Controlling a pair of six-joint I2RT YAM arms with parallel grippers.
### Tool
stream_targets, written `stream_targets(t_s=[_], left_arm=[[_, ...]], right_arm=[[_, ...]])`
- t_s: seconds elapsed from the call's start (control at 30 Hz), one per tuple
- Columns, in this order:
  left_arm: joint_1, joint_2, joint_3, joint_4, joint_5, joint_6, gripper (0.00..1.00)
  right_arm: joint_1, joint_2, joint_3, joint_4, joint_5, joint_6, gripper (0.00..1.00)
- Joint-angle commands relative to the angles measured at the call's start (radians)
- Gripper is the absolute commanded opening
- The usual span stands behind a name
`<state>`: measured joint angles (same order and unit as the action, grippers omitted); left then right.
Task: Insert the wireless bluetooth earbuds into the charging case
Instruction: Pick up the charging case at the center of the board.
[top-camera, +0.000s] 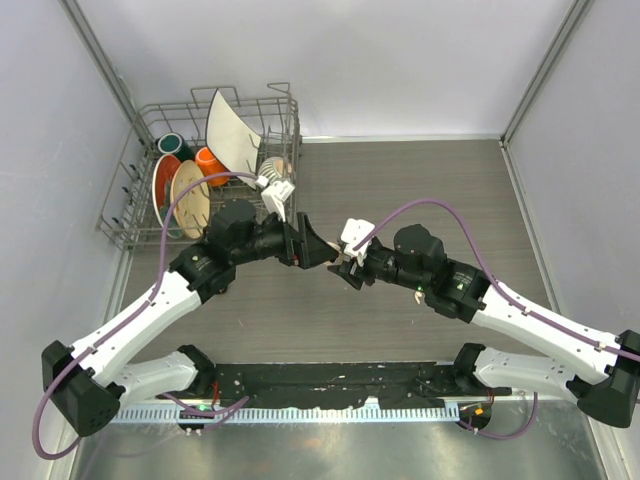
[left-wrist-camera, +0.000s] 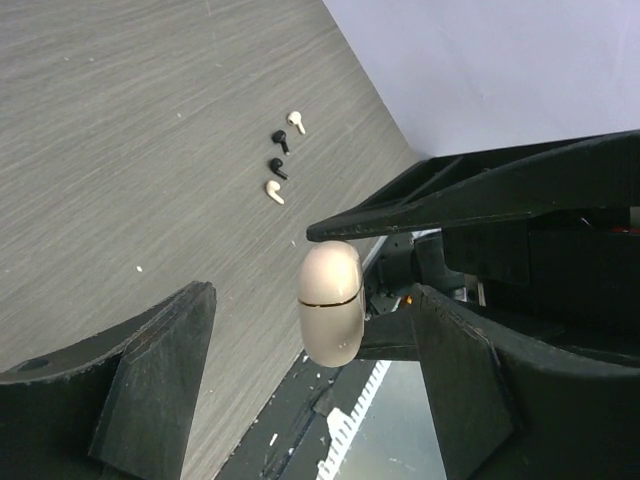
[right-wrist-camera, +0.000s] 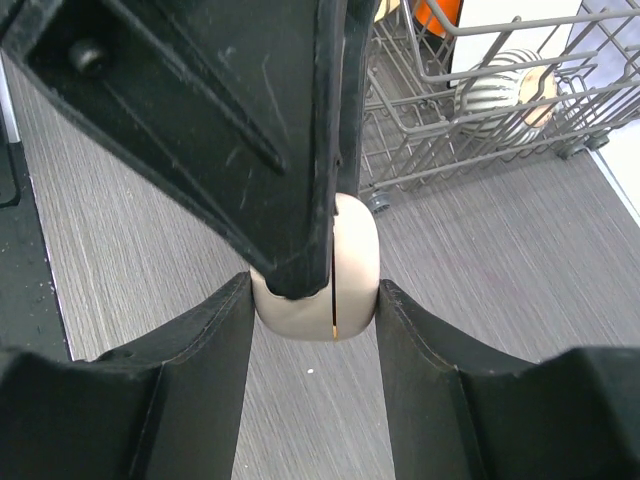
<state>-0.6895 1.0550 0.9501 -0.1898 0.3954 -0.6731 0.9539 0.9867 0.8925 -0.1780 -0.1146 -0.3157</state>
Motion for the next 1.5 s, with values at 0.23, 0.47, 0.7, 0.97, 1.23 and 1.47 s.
stream_targets(t_s=[0.23,0.47,0.7,0.97,1.23,1.47], left_arm=[[-0.033,0.028,0.042,0.069,0.071,0.02,0.65],[-0.044,0.034,0.047,0.061,0.085,0.012,0.58],[-0.045,0.046,0.058,0.038,0.085,0.026,0.12],[-0.056,0.017,0.023,0.039,-0.015,0.108,0.0],[-0.056,-0.206,-0.14,0.237,-0.283,0.266,0.0],[-0.056,-0.348,-0.302,0.469,-0.29,0.414,0.0]], right_arm=[[0.005,-0.028,0.01,0.086,0.004,-0.017,0.01],[0.005,-0.039,0.0,0.086,0.016,-0.033,0.01],[0.005,-0.048,-0.004,0.089,0.012,-0.042,0.01],[0.005,-0.074,-0.009,0.12,0.104,0.085,0.63],[-0.001,-0.172,0.002,0.092,0.316,0.484,0.81],[-0.1,-0.091,0.181,-0.102,0.262,0.841,0.72]])
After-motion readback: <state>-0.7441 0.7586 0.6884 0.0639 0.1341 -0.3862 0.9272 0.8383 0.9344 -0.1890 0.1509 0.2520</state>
